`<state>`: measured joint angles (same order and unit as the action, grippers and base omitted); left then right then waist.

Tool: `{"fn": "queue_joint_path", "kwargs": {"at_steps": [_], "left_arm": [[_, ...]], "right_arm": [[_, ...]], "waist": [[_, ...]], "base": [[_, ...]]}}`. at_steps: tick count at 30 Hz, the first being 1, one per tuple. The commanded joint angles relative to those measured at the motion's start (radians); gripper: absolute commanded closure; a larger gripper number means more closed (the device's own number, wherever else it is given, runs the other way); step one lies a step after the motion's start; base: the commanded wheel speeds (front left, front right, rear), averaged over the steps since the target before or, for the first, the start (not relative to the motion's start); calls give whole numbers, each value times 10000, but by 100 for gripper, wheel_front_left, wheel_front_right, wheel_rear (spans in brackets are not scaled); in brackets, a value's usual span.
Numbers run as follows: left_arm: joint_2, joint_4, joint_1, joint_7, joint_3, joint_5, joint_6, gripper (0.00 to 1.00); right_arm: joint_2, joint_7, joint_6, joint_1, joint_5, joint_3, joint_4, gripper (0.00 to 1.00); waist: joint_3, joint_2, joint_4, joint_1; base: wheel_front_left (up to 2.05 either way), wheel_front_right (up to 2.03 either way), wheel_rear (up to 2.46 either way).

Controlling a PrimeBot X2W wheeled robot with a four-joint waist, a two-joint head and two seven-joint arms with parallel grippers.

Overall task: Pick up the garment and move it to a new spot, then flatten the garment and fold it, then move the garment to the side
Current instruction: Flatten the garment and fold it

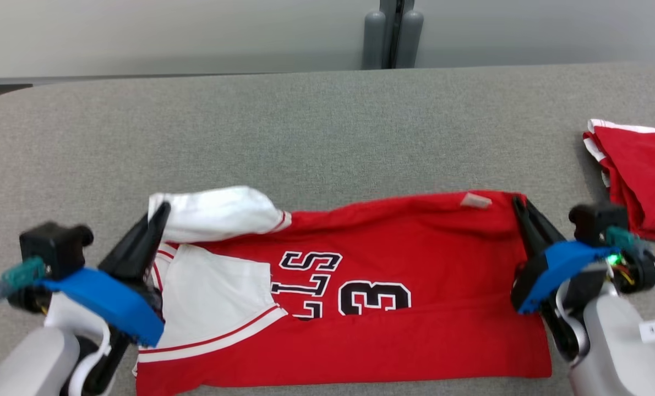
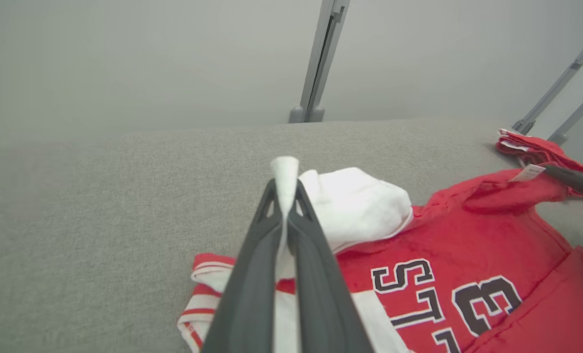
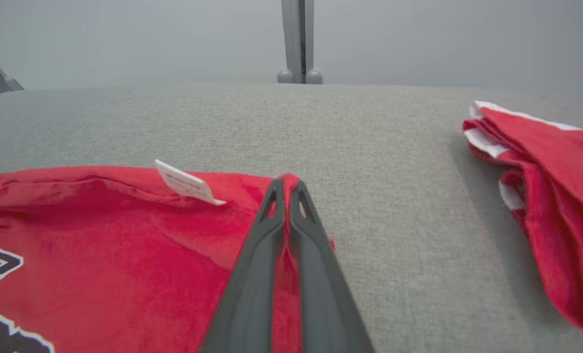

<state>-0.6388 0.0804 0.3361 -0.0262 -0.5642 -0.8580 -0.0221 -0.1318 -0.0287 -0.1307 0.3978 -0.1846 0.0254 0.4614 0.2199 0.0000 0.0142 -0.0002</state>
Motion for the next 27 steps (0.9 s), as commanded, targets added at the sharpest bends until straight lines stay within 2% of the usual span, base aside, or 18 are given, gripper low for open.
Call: {"fn": "queue_joint_path", "kwargs": {"at_steps": [1,7,15,16,17,18,19,20,21,25,27], "left_arm": [[49,-41,-339,-216,108,-134,123,100],[298,258,-1669,-1001,210,-479,394,100],[778,979,-2487,-1727,248,-817,307,100],[839,1059,-2560,-1831,259,-811,278,95],[930,1121,-2656,-1945,314,-852,215,71],[1022,1162,-2759,-2032,362,-928,171,54],[1088,1188,-2879,-2120,436,-953,78,26],[1155,1207,-2982,-2187,518,-1007,3,0],[1237,1220,-3081,-2253,608,-1001,-50,0],[1652,1036,-3514,-2385,1234,-857,-206,0],[2031,708,-3701,-2393,2013,-598,-181,0]], "right_arm": [[50,99,-1,-423,1,-161,-266,100],[489,91,-1,-2072,246,-571,-1587,100],[760,-158,-1,-3081,258,-592,-2360,100],[772,-135,-1,-3119,285,-637,-2387,100],[788,-98,-1,-3162,344,-681,-2417,90],[796,-38,-1,-3210,371,-757,-2434,72],[801,25,-1,-3270,390,-841,-2460,62],[802,99,-1,-3341,418,-934,-2470,25],[807,183,-1,-3406,424,-1029,-2478,0],[810,493,-1,-3757,53,-1251,-2415,0],[813,621,-1,-3965,-80,-1370,-2402,0]], "waist": [[-105,0,-4,2],[-510,0,-2,2],[-686,0,-159,2],[-694,0,-176,2],[-697,0,-188,2],[-701,0,-193,2],[-707,0,-193,2],[-711,0,-184,2],[-727,0,-165,2],[-844,0,-87,2],[-919,0,-43,2]], "base": [[0,0,0],[0,0,0],[0,0,0],[0,0,0],[0,0,0],[0,0,0],[0,0,0],[0,0,0],[0,0,0],[0,0,0],[0,0,0]]}}
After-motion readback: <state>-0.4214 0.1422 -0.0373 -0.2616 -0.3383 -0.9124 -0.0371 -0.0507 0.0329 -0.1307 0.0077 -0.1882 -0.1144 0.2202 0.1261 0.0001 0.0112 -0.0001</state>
